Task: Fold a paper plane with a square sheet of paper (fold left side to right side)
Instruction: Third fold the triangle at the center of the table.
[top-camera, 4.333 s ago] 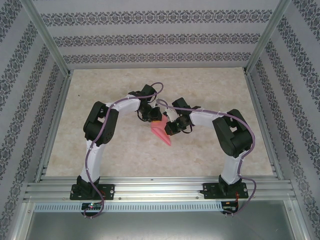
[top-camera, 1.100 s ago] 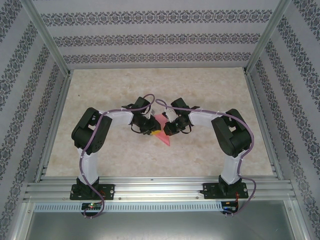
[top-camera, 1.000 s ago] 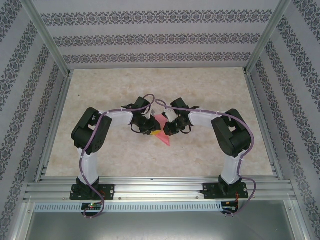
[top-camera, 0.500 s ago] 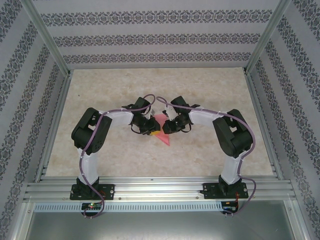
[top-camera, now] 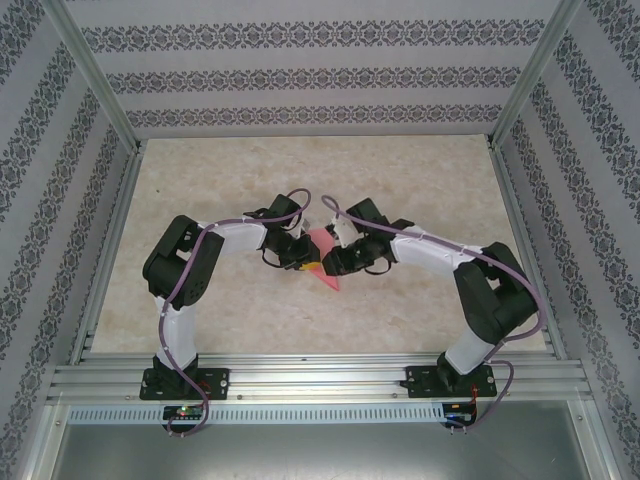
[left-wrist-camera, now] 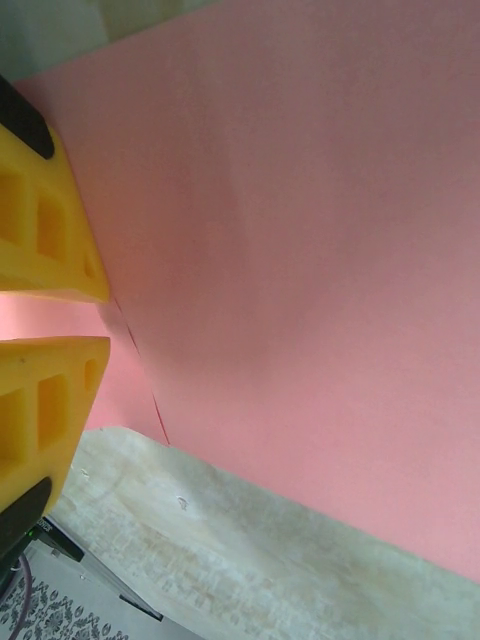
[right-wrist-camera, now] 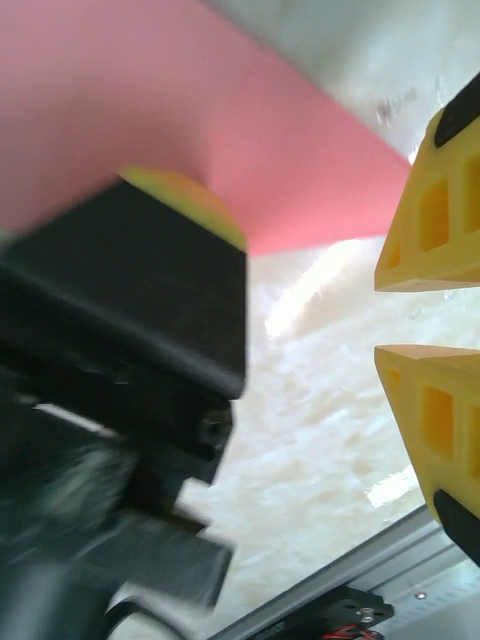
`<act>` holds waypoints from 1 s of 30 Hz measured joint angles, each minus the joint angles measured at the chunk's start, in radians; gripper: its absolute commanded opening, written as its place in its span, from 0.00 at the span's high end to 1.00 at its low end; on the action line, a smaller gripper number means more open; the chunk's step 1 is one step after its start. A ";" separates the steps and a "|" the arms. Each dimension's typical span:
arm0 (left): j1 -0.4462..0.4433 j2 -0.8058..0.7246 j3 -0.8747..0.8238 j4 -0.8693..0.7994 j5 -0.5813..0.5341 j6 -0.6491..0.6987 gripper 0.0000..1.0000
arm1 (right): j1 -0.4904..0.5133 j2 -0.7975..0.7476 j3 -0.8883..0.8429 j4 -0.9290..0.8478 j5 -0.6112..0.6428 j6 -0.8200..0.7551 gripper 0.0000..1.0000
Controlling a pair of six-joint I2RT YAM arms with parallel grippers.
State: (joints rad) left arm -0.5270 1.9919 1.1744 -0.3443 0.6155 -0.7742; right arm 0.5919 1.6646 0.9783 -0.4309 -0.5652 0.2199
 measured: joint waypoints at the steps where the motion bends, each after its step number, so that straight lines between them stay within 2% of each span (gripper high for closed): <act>1: 0.000 0.000 0.000 0.000 0.000 0.002 0.80 | 0.009 0.013 -0.004 0.003 -0.006 0.003 0.79; 8: 0.000 0.004 0.003 -0.005 0.000 0.006 0.81 | 0.027 0.093 -0.007 0.029 -0.014 0.019 0.79; 30: 0.000 0.008 0.011 -0.016 0.000 0.006 0.83 | 0.021 0.153 -0.026 0.052 -0.013 0.018 0.82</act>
State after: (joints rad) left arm -0.5270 2.0003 1.1851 -0.3603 0.6159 -0.7677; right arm 0.6125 1.8172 0.9524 -0.3790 -0.5785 0.2382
